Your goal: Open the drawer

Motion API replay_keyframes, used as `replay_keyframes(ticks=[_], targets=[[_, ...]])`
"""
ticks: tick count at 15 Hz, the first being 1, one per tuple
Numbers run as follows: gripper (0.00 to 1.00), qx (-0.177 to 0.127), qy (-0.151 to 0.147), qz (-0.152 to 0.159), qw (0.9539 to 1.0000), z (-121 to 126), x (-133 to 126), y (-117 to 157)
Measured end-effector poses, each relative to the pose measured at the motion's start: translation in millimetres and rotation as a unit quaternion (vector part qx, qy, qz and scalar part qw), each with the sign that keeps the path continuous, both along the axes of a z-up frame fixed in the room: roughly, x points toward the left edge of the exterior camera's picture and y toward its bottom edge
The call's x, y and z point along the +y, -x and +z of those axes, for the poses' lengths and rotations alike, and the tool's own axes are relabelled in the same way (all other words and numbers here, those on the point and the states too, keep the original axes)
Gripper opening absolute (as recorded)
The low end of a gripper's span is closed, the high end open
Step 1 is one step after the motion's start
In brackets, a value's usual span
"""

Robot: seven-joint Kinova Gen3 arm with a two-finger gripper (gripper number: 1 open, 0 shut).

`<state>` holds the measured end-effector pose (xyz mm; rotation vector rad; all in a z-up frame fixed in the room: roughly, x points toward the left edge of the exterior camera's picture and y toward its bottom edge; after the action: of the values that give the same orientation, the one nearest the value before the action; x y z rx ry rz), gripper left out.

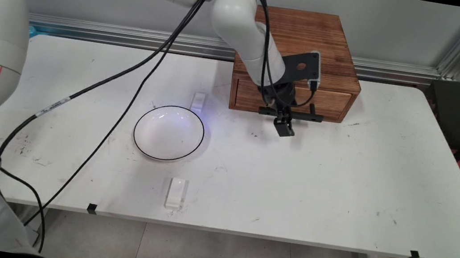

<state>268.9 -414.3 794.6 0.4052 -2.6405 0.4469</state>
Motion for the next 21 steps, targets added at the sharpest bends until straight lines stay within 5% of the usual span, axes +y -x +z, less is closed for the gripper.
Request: replay_keyframes(ticks=[21], targets=[[1.00, 0.005, -0.019, 0.008, 0.9998, -18, 9, 2]])
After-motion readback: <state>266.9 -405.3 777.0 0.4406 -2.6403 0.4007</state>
